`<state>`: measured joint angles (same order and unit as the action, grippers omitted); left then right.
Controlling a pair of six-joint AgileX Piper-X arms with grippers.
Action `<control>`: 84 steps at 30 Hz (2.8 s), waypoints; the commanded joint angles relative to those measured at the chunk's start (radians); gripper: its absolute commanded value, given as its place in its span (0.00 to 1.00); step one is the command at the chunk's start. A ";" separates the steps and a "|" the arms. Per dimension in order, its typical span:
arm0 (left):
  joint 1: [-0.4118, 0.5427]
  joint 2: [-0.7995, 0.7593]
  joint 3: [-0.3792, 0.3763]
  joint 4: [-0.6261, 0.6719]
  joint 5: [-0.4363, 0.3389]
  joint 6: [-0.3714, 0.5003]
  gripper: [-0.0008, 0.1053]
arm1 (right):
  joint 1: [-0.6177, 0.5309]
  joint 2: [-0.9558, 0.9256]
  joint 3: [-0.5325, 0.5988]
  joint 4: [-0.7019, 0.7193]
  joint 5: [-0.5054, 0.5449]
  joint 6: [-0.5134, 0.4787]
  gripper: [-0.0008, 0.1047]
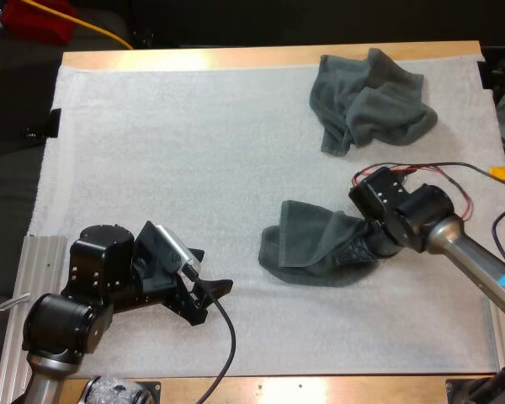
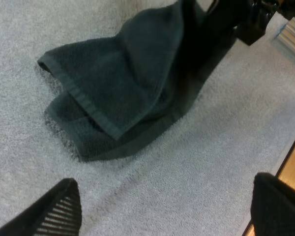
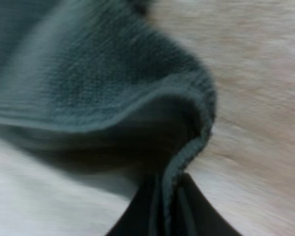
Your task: Pick towel from pile, fold and stack
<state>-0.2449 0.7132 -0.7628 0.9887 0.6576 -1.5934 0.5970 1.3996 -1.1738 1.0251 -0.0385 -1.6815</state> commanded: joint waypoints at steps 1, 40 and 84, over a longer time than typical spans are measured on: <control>-0.005 -0.012 -0.007 -0.007 0.011 -0.002 0.66 | -0.004 -0.027 -0.012 -0.048 -0.089 0.040 0.02; -0.005 -0.014 -0.007 0.030 0.011 -0.002 0.66 | 0.036 -0.038 -0.387 0.198 -0.136 0.061 0.53; -0.005 -0.014 -0.007 0.030 0.011 0.005 0.66 | 0.140 0.082 -0.306 -0.545 -0.233 0.474 0.03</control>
<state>-0.2449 0.7070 -0.7628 1.0166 0.6603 -1.5934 0.7364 1.4860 -1.4833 0.4743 -0.2616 -1.1943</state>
